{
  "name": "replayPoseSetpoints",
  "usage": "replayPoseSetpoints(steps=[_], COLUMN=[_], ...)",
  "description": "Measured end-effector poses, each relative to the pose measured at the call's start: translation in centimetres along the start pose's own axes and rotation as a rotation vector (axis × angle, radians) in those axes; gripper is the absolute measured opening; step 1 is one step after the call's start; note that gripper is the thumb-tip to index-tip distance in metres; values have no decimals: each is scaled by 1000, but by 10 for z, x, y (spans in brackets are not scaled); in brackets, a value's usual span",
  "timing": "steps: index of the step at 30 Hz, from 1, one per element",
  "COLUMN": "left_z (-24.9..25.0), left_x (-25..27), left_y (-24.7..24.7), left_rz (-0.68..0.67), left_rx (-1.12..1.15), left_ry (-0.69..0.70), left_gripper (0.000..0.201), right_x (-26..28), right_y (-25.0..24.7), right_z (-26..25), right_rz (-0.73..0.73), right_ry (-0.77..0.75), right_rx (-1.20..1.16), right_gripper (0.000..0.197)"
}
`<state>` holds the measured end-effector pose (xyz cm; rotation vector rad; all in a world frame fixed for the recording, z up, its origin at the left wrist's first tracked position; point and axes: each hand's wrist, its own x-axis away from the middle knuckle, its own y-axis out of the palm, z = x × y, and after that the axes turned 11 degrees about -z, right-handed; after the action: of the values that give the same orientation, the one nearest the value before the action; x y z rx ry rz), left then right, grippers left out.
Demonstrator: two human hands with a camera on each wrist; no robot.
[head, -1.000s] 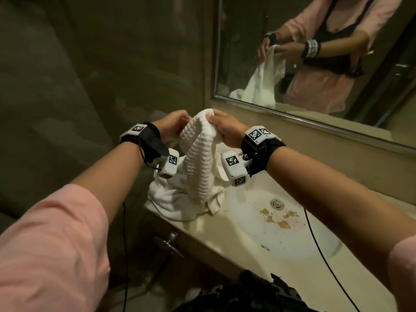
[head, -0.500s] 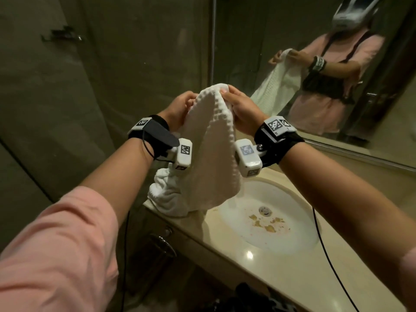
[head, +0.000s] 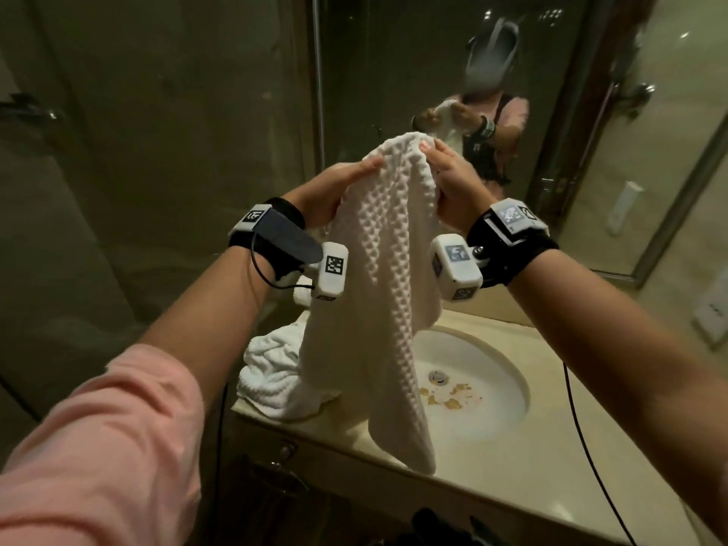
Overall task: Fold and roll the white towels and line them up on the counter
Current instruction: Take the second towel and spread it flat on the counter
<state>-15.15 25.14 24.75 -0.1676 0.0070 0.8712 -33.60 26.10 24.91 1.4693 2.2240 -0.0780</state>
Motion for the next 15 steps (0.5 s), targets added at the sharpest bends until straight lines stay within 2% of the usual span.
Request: replayPoseSetpoints(steps=[5,10,15], left_z=[25,27,22], left_x=[4,7,10], left_y=[28,66,103], left_rz=[-143,-304,-462], left_rx=[49,192,250], left_ry=[81,91,60], left_gripper=[37,50,41], right_x=[26,72,124], right_y=[11,12,10], right_z=[-28,-49,-66], right_rz=[124,218,303], right_ry=[-119,-142,-145], right_rx=[110,235,307], right_gripper=[19,16,16])
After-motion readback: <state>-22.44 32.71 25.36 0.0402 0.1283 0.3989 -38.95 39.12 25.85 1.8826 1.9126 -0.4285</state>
